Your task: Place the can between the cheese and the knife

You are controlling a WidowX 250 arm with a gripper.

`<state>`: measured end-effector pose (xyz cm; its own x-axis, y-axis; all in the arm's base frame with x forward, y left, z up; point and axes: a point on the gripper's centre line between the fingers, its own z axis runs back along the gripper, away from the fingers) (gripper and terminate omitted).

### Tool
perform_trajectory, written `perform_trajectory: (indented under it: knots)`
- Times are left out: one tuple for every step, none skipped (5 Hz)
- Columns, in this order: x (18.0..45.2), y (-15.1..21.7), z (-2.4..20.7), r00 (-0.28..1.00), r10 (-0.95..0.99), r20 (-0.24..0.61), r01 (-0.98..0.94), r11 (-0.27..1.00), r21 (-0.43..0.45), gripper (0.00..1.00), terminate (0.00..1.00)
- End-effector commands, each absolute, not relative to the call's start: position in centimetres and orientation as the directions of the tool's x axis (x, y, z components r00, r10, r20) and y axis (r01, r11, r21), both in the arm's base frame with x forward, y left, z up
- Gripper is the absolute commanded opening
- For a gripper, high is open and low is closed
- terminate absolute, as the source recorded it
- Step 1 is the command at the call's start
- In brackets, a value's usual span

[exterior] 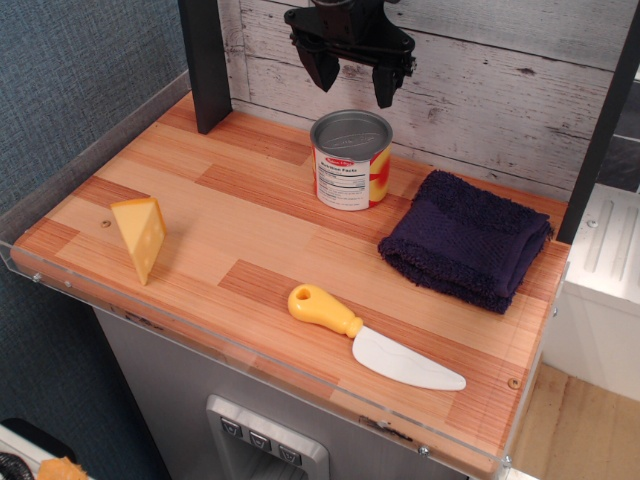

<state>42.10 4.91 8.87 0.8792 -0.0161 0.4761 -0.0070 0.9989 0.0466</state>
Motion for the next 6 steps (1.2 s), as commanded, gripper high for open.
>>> perform_trajectory:
  knots:
    - [42.9,4.5,11.1,0.825,-0.048,0.563,0.005,0.997,0.077,1.0,0.0]
    - [42.8,4.6,10.7,0.828,-0.053,0.558,0.012,0.997,0.077,1.0,0.0]
    - [43.0,4.6,10.1,0.829,-0.052,0.557,0.02,0.998,0.063,1.0,0.0]
    - [43.0,4.5,9.8,0.831,-0.066,0.552,0.021,0.996,0.088,1.0,0.0]
    - [42.9,5.0,9.2,0.839,-0.073,0.539,0.033,0.996,0.083,1.0,0.0]
    - [42.7,4.9,8.5,0.848,-0.081,0.524,0.034,0.995,0.098,1.0,0.0]
